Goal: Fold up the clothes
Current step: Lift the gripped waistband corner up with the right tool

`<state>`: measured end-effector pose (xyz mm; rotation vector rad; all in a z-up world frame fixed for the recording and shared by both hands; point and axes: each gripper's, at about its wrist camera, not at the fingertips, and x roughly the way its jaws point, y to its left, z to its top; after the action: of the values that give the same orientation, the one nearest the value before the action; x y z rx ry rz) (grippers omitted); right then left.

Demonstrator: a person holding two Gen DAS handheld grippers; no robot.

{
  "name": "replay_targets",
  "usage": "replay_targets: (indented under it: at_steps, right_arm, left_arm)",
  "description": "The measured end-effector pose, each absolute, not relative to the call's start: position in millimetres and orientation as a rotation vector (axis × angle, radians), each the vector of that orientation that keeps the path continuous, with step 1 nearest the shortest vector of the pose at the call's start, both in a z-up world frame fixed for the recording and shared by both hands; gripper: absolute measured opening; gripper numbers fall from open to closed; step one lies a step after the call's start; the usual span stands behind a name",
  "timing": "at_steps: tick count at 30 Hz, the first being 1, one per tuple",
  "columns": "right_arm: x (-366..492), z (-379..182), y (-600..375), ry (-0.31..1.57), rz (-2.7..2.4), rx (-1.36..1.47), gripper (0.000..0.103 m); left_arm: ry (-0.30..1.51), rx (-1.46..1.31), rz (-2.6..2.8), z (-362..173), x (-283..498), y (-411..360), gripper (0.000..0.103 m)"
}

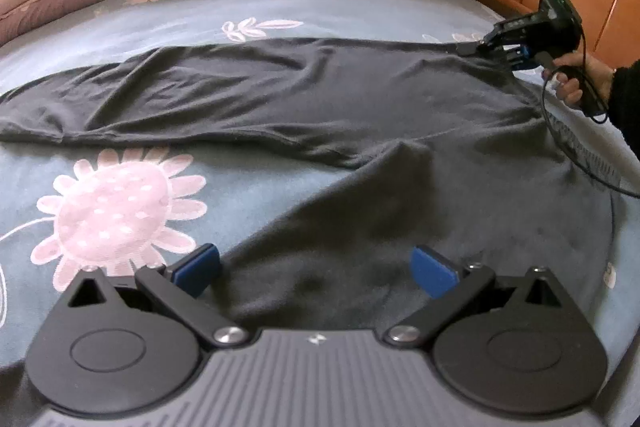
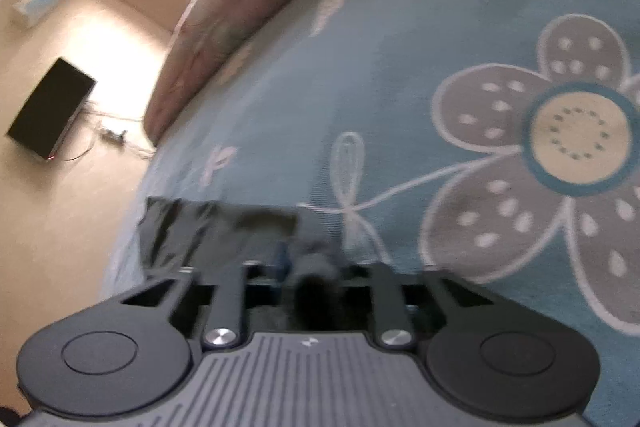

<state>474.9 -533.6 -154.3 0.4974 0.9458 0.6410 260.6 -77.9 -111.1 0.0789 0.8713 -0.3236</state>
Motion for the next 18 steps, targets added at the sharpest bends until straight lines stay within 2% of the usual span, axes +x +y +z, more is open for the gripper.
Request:
replay_targets:
  at_steps: [10,18]
  right_arm:
    - [460,-138,-510,0.952,0.534,0.268,0.011]
    - [436,-125,-489,0.933,0.543,0.208,0.011]
  left_arm:
    - [0.869,0.098,-0.356,-107,255,-83,0.101]
    - [0.861,0.119,-0.395,-101,250,-89,0.1]
